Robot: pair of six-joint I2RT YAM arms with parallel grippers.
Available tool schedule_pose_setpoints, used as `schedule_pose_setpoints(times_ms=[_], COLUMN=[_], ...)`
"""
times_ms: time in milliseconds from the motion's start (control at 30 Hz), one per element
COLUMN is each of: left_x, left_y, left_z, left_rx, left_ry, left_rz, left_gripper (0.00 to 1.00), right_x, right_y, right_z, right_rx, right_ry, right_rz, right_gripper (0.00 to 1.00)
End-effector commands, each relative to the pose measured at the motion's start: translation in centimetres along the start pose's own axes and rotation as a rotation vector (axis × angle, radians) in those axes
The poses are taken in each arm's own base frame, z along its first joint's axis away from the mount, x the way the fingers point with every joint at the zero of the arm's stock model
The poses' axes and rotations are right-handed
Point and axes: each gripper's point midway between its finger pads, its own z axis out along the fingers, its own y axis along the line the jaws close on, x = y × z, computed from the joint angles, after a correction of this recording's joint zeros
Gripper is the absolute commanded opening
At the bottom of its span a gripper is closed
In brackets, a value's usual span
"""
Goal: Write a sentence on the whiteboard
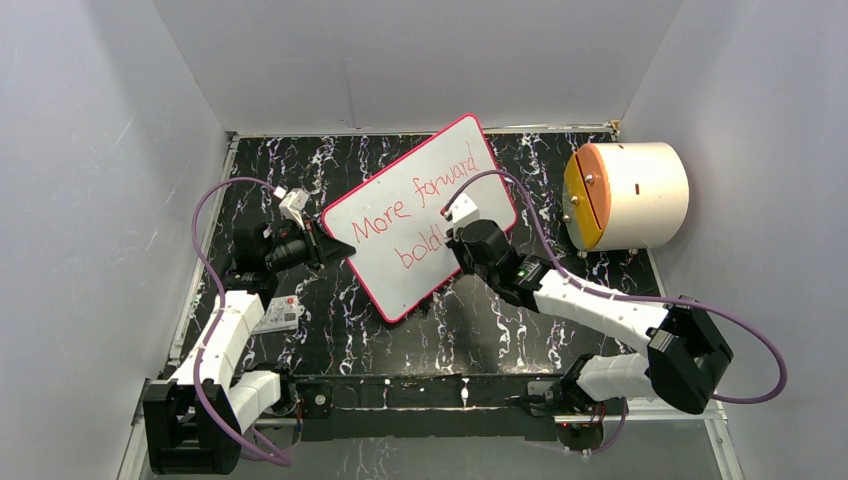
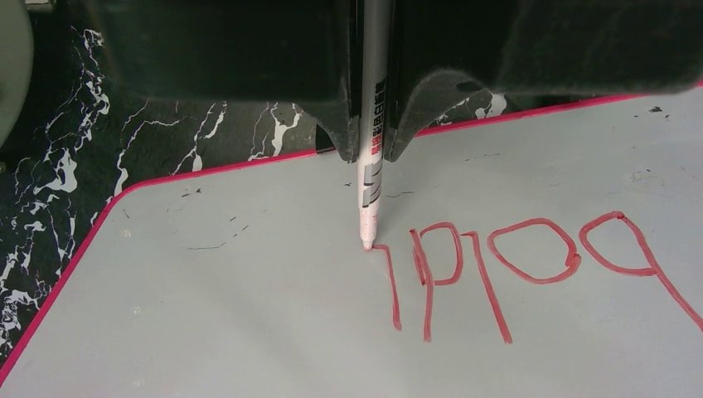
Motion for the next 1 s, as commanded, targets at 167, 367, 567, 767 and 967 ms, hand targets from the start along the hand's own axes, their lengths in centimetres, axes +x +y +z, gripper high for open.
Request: schedule_pose_setpoints(times_ms=[167, 367, 567, 767, 967], left_x=[1.6, 1.6, 1.6, 1.6, 1.6], left_y=[2.9, 2.9, 2.9, 2.9, 2.9], left_z=[-0.1, -0.1, -0.1, 0.0, 0.0], left_rx=[-0.131, -0.132, -0.129, -0.127, -0.128], left_ry=[0.039, 0.039, 0.042, 0.042, 0.042], left_rz=[-0.049, -0.049, -0.052, -0.052, -0.053], left_gripper=[0.00, 0.00, 0.00, 0.00, 0.00], right_x=[-4.3, -5.0, -5.1, -3.6, -0.8], right_y=[-1.0, -1.0, -0.5, -0.3, -0.5], right_z=[-1.2, -0.3, 0.4, 1.0, 0.8], right_rx=[0.016, 0.015, -0.013, -0.020, -0.004], right_ry=[-0.149, -0.161, -0.160, -0.121, -0.039], right_rz=[0.062, 0.062, 0.067, 0.063, 0.061], right_gripper=[0.00, 0.00, 0.00, 0.00, 0.00])
